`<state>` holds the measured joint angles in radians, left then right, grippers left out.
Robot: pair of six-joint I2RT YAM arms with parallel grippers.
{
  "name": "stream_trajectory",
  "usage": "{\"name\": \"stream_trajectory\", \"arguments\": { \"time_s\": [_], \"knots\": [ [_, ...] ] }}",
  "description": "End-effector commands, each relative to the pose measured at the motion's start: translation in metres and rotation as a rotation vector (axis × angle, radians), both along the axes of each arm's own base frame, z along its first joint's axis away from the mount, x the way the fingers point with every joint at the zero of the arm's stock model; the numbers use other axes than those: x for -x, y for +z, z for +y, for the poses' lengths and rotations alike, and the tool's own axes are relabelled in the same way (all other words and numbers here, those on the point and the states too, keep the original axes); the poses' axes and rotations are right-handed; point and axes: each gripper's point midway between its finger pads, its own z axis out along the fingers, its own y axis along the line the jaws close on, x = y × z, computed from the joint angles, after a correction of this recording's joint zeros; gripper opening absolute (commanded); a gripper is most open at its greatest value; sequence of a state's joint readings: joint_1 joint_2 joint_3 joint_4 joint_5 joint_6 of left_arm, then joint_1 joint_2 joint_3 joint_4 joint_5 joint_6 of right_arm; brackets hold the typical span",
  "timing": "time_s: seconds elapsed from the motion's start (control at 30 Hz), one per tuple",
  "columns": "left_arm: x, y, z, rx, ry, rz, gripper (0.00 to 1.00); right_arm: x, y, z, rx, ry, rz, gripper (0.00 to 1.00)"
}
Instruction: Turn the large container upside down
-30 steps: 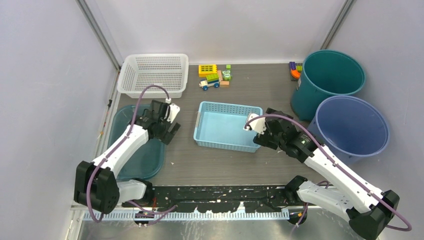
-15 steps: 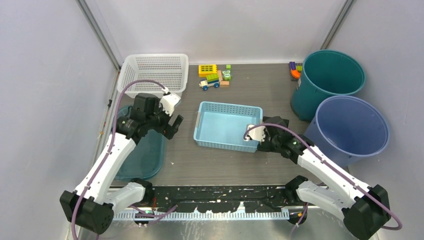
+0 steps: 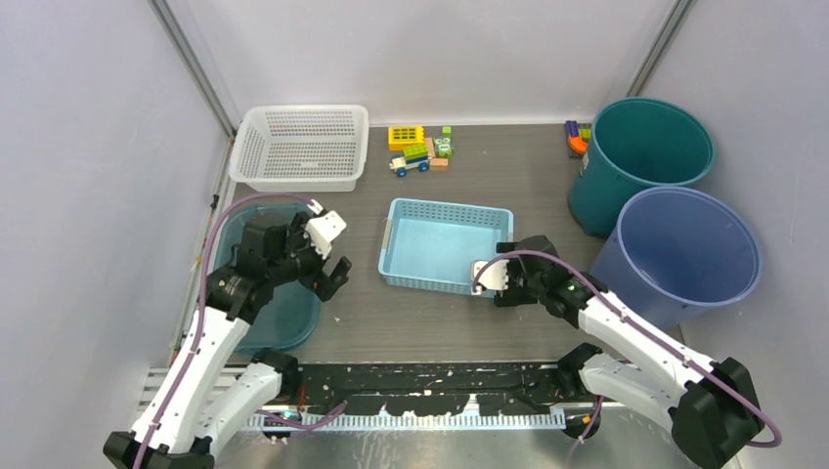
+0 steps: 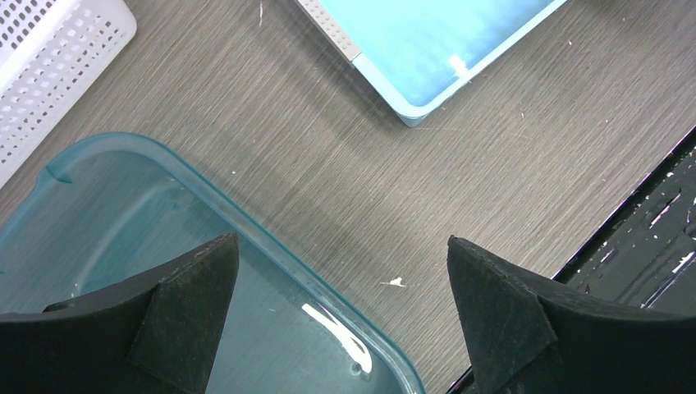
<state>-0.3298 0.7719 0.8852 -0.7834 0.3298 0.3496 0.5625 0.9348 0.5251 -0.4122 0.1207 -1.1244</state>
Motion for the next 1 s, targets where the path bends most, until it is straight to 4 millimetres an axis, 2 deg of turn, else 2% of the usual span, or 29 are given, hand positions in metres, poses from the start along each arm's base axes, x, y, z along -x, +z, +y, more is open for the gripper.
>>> {"name": "stream_trajectory", "arguments": {
  "time_s": [0.0, 0.2, 0.47, 0.67, 0.73, 0.8, 0.9, 0.97],
  "knots": [
    [0.000, 0.003, -0.005, 0.020, -0.034, -0.021, 1.00, 0.006, 0.015, 0.035, -0.149, 0.150, -0.008, 0.89],
    [-0.001, 0.000, -0.006, 0.021, -0.035, -0.010, 1.00, 0.038, 0.009, 0.070, -0.301, 0.323, 0.105, 0.80],
    [0.001, 0.000, -0.005, 0.034, -0.036, -0.001, 1.00, 0.059, 0.034, 0.112, -0.511, 0.413, 0.191, 0.66],
    [0.001, -0.002, -0.005, 0.038, -0.034, 0.013, 1.00, 0.071, 0.041, 0.135, -0.506, 0.462, 0.235, 0.67],
    [0.001, -0.002, -0.004, 0.039, -0.029, 0.014, 1.00, 0.070, 0.046, 0.133, -0.454, 0.458, 0.230, 0.69],
    [0.002, -0.001, -0.003, 0.043, -0.027, 0.013, 1.00, 0.062, 0.059, 0.122, -0.375, 0.456, 0.166, 0.70],
    [0.004, 0.000, -0.003, 0.054, -0.032, 0.010, 1.00, 0.040, 0.077, 0.092, -0.207, 0.410, 0.007, 0.72],
    [0.003, 0.001, -0.003, 0.056, -0.033, 0.008, 1.00, 0.029, 0.077, 0.068, -0.062, 0.377, -0.058, 0.72]
  ]
}}
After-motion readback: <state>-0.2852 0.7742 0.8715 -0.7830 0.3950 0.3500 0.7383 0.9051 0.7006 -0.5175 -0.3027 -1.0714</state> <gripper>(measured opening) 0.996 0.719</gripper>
